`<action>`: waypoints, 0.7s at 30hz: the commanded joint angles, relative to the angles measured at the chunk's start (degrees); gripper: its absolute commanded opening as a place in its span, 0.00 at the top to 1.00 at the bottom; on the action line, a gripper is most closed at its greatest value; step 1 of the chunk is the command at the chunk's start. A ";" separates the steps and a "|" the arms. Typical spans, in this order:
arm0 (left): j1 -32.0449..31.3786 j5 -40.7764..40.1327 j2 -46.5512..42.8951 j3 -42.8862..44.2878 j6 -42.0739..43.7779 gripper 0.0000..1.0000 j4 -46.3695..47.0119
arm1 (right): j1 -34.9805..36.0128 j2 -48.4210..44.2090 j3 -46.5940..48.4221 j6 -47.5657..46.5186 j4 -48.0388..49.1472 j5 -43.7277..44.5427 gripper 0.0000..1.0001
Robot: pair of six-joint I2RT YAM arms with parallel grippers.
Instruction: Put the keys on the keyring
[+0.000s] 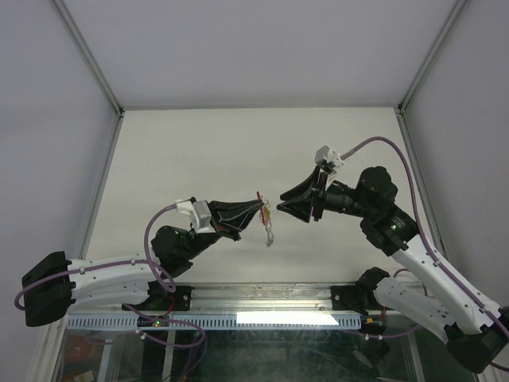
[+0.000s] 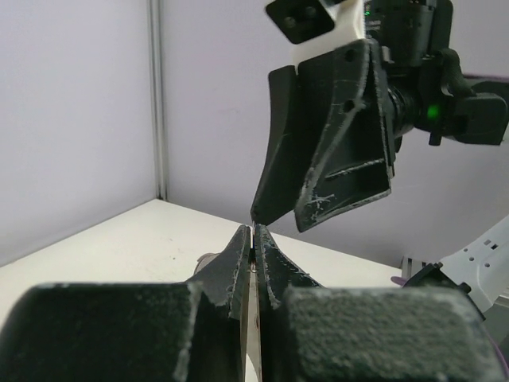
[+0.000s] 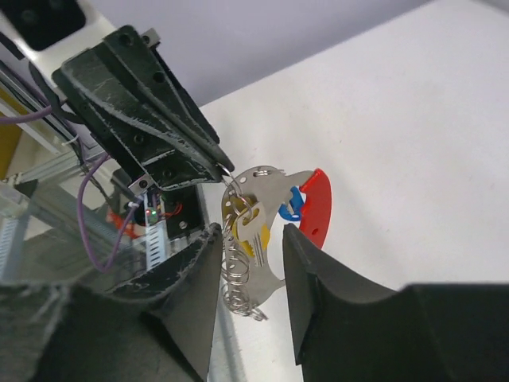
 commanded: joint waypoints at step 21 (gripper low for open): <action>0.72 2.97 0.62 3.67 -1.40 1.00 1.84 | 0.35 3.04 -7.92 -3.80 31.23 -13.21 0.72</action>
